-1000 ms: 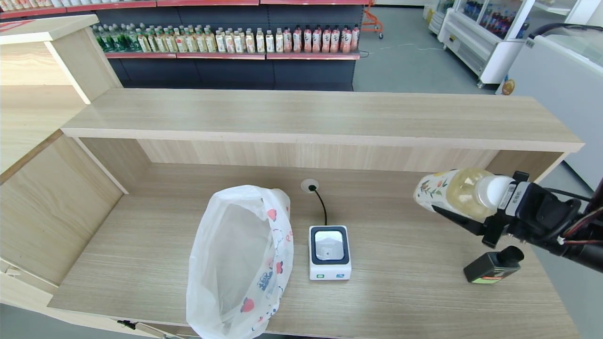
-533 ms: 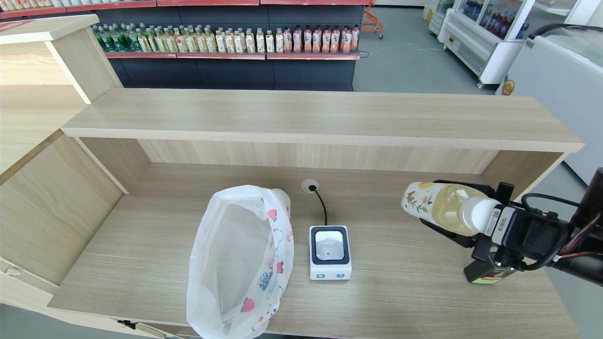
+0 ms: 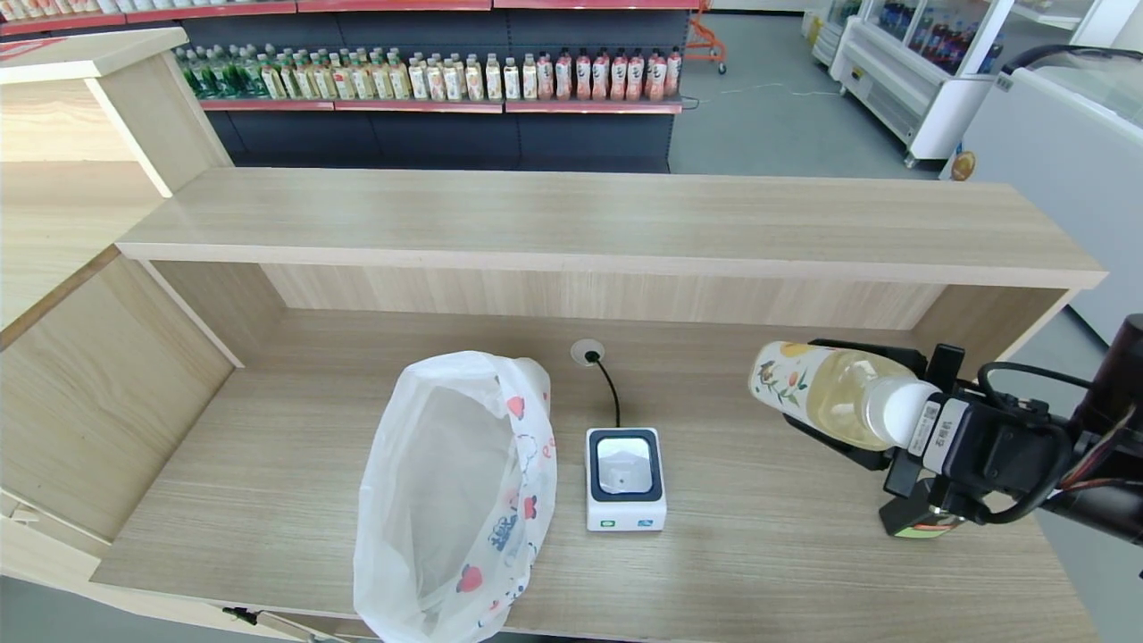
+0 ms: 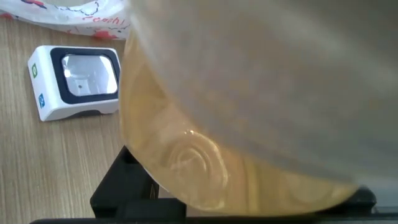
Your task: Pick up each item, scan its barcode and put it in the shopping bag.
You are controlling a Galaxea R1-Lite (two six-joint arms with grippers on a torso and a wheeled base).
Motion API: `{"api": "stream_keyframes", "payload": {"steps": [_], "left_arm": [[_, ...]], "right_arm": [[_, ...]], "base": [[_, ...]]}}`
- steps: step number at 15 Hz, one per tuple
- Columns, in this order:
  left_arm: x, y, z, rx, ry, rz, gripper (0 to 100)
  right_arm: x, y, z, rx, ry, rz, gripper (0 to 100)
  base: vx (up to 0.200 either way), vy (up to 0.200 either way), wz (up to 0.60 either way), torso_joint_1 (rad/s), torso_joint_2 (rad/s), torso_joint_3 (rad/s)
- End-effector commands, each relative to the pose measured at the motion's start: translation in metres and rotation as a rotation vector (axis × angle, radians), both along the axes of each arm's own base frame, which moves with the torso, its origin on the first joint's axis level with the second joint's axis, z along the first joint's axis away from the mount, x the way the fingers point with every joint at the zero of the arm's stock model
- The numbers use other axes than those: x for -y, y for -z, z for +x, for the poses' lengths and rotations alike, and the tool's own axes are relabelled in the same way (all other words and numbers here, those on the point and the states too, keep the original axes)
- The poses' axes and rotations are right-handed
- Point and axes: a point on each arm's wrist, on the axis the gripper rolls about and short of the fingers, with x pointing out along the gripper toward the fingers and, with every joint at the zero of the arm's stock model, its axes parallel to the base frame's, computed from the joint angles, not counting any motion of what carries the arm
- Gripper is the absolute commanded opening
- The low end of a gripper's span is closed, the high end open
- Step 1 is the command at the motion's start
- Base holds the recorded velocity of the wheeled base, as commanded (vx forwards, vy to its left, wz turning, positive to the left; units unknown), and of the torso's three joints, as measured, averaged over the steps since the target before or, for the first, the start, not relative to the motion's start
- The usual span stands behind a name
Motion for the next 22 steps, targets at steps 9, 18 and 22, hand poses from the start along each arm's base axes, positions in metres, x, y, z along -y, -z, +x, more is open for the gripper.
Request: {"api": "stream_keyframes", "payload": {"steps": [9, 18, 22], "left_arm": [[0.000, 0.000, 0.000, 0.000, 0.000, -0.005, 100], [0.000, 0.000, 0.000, 0.000, 0.000, -0.002, 100], [0.000, 0.000, 0.000, 0.000, 0.000, -0.002, 100]], "right_arm": [[-0.001, 0.019, 0.012, -0.144, 0.014, 0.042, 0], [0.009, 0.080, 0.058, -0.261, -0.043, 0.035, 0], [0.008, 0.101, 0.072, -0.273, -0.086, 0.038, 0]], "base": [[0.000, 0.200, 0.00, 0.001, 0.00, 0.002], [0.000, 0.067, 0.00, 0.001, 0.00, 0.000], [0.000, 0.000, 0.00, 0.000, 0.00, 0.000]]}}
